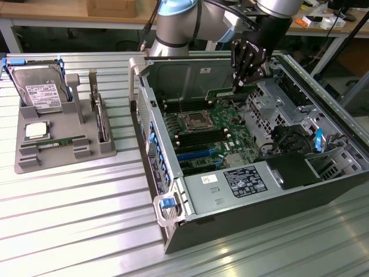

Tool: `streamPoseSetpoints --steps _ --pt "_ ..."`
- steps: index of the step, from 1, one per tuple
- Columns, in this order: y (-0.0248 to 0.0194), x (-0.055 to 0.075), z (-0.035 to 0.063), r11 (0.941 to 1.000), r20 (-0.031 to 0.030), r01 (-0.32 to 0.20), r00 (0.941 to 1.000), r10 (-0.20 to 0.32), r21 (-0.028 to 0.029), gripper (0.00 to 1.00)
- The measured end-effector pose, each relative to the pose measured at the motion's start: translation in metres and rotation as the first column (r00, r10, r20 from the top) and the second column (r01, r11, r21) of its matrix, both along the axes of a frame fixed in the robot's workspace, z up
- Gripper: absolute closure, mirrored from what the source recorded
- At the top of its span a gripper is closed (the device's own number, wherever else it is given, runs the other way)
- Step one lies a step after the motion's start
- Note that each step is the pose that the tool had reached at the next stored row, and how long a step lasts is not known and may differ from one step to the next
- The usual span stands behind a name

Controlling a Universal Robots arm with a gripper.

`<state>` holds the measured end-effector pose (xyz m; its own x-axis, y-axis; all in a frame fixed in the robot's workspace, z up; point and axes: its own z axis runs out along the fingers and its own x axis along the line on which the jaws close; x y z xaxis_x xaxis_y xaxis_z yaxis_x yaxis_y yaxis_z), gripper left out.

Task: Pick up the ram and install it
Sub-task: 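Insert the ram into the slot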

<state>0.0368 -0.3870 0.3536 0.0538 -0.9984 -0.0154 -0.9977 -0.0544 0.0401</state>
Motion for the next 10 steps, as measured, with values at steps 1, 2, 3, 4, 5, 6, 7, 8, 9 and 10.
streamPoseSetpoints --steps 1,2,3,4,5,6,7,8,9,10 --pt "0.0 0.0 -0.0006 1.0 0.0001 0.0 1.0 0.0 0.0 0.87" --pt "0.0 -0.001 -0.0012 1.0 0.0 0.0 1.0 0.0 0.0 0.87" --pt "0.0 -0.001 -0.0023 1.0 0.0 0.0 1.0 0.0 -0.0001 0.87" --pt "0.0 -0.002 -0.0035 1.0 0.0 0.0 1.0 0.0 0.0 0.87" --pt "0.0 -0.002 -0.0053 1.0 0.0 0.0 1.0 0.0 0.0 0.87" --pt "0.0 -0.002 -0.0074 1.0 0.0 0.0 1.0 0.0 0.0 0.87" --pt "0.0 -0.002 -0.0087 1.0 0.0 0.0 1.0 0.0 -0.0001 0.87" --pt "0.0 -0.002 -0.0114 1.0 0.0 0.0 1.0 0.0 0.0 0.87" --pt "0.0 -0.003 -0.0125 1.0 0.0 0.0 1.0 0.0 -0.0001 0.87" --pt "0.0 -0.003 -0.0135 1.0 0.0001 0.0 1.0 0.0 0.0 0.87"
